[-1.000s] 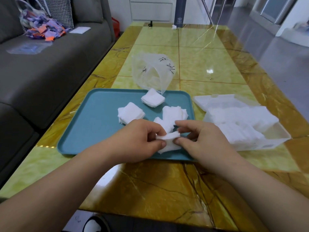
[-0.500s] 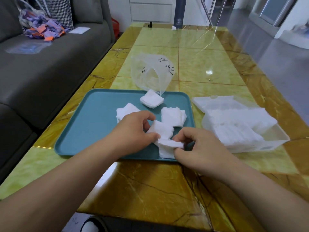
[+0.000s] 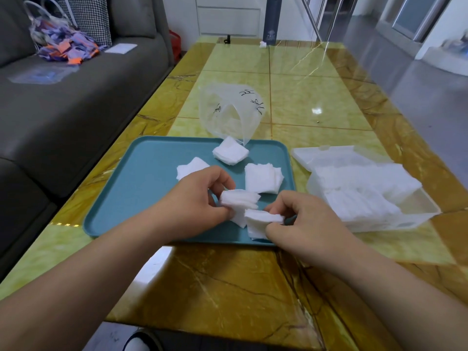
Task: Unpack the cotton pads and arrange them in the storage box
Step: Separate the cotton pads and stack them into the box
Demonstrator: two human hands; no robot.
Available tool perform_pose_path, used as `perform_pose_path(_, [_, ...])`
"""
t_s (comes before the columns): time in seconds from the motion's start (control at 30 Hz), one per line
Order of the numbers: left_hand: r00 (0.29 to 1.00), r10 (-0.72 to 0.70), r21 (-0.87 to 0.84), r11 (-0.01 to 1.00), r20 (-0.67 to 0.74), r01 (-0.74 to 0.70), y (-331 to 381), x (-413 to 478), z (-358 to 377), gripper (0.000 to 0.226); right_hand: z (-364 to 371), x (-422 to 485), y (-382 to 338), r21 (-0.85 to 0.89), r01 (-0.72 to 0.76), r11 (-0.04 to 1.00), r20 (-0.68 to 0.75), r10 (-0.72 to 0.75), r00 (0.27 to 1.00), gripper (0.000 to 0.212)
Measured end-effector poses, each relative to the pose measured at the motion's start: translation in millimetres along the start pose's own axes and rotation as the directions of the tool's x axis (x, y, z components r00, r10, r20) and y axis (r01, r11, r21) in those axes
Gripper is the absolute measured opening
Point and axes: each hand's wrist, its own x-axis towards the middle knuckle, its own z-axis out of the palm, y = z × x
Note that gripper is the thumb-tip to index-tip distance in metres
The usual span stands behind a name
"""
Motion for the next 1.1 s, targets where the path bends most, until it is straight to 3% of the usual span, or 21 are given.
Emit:
perform_pose_path(0.2, [0.999, -0.001, -0.001, 1.000, 0.037, 0.001, -3, -3, -1, 0.020, 0, -1, -2, 0.038, 0.024, 0.999, -0.010, -0.023, 1.000, 0.006])
perform_pose_path(0.4, [0.994, -0.050, -0.050, 0.998, -0.092, 0.046, -3, 0, -7, 0.011, 5, 4, 2, 0.161, 0.037, 0.986, -0.208, -0.002, 0.978, 0.009])
perform_pose_path(0.47, [0.988, -0.079, -0.104, 0.992, -0.129, 0.066, -3, -1, -14, 0.012, 8, 7, 5, 0.161, 0.013, 0.987, -0.233, 0.025, 0.972, 0.010])
perform_pose_path(0.57, [0.997, -0.072, -0.275, 0.959, -0.017, 0.065, 0, -7, -24, 0.017, 10, 12, 6, 0.125, 0.009, 0.992, -0.251, 0.023, 0.968, 0.010])
perform_pose_path(0.67, [0.987, 0.010, -0.356, 0.933, 0.161, 0.048, 0, -13, -25, 0.018, 13, 14, 4, 0.216, 0.017, 0.976, -0.165, 0.020, 0.986, 0.014])
perform_pose_path(0.73, [0.978, 0.052, -0.324, 0.946, 0.202, 0.016, -1, -14, -21, 0.017, 13, 13, 1, 0.316, 0.008, 0.949, -0.059, 0.011, 0.998, 0.022])
perform_pose_path(0.97, [0.988, 0.020, -0.245, 0.969, 0.151, 0.018, -1, -9, -14, 0.019, 10, 9, -1, 0.323, 0.013, 0.946, 0.088, -0.044, 0.995, 0.031])
perform_pose_path(1.1, [0.993, 0.004, -0.233, 0.972, 0.119, 0.024, -5, -7, -11, 0.021, 11, 10, 0, 0.454, -0.029, 0.890, 0.154, -0.047, 0.987, 0.032])
